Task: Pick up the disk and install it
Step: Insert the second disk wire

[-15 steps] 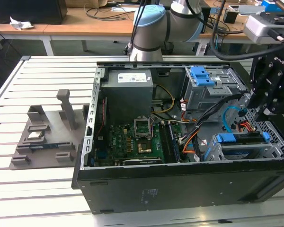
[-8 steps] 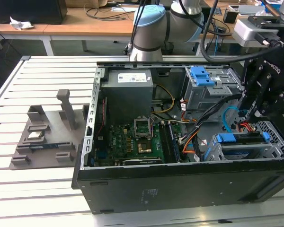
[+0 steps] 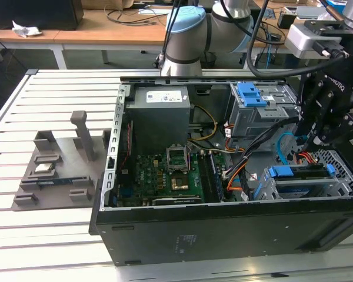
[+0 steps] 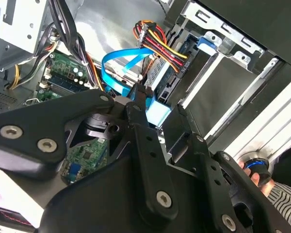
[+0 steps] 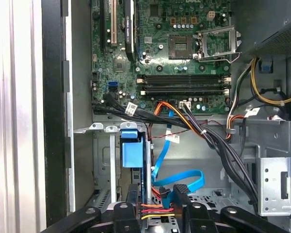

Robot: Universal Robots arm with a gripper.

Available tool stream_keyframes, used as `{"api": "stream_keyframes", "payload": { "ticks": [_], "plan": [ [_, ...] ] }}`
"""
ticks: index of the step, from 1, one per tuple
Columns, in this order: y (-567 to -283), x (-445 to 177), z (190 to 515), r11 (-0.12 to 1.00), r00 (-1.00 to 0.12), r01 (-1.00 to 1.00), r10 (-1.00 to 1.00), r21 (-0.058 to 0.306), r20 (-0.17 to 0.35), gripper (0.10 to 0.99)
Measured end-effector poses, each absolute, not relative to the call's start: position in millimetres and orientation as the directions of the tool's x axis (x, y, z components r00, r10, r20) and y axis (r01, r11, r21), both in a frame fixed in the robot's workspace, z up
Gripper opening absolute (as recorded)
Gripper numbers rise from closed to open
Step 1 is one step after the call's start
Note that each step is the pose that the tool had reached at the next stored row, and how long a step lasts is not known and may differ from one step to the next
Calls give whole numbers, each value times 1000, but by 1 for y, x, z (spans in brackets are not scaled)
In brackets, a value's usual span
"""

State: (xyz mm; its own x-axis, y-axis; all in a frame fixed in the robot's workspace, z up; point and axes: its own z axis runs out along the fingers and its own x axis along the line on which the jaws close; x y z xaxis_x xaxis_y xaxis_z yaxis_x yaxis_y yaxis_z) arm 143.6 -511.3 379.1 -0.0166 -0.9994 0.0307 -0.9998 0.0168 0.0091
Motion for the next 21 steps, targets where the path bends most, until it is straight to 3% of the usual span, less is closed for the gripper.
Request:
{"api": "stream_keyframes", "payload": {
  "ticks": [6, 7, 9, 10, 11, 15, 21],
  "plan": [
    [-511, 144, 379, 14, -13, -1000, -999, 9, 31, 420],
    [-511, 144, 379, 13, -13, -1000, -999, 9, 31, 341],
    [-511, 144, 379, 12, -12, -1000, -999, 9, 31, 341],
    [-511, 144, 379, 12, -11, -1000, -999, 9, 31, 220],
    [-511, 144, 379, 11, -11, -1000, -999, 9, 31, 161],
    [-512, 144, 379, 9, -9, -1000, -999, 9, 31, 161],
    [-527, 143, 377, 7, -6, -1000, -997, 9, 80, 161]
  ]
}}
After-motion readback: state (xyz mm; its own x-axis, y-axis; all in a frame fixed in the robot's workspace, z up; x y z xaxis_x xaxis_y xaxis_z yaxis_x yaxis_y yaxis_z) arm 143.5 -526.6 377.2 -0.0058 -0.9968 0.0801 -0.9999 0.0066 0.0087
